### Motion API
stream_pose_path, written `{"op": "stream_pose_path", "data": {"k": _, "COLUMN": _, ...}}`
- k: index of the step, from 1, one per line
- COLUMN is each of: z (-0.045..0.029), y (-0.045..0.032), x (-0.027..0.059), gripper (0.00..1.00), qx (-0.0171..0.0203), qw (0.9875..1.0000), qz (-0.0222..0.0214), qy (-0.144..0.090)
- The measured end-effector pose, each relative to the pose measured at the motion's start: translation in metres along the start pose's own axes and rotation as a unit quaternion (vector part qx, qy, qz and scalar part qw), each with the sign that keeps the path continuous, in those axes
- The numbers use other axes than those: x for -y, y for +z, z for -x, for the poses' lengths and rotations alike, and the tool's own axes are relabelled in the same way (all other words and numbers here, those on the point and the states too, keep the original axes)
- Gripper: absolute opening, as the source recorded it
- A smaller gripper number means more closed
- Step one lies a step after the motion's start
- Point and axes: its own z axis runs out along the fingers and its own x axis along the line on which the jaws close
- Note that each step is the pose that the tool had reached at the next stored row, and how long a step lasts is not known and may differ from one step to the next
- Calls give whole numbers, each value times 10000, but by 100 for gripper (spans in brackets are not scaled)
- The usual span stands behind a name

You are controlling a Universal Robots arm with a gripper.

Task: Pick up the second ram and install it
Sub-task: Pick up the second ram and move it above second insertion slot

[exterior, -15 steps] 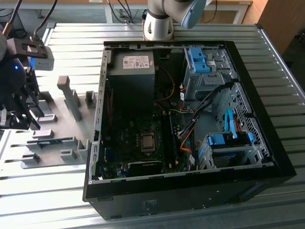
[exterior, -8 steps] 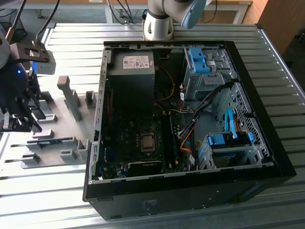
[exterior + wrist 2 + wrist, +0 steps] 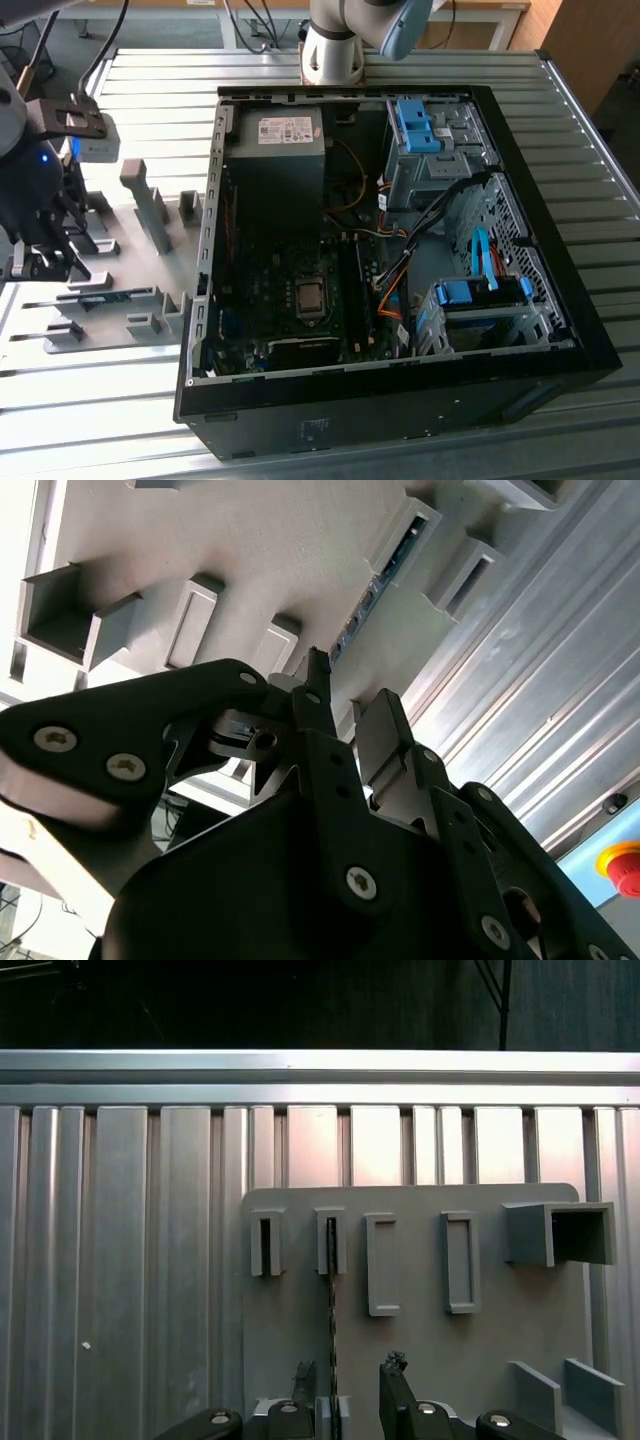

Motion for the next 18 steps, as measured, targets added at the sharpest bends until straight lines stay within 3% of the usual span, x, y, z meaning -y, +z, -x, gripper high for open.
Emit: {"op": "stream_pose_path", "data": {"k": 18, "z": -4, "y": 63, "x": 3, "gripper": 38, "qx": -1, "qw": 10000, "qz": 0, "qy": -1}}
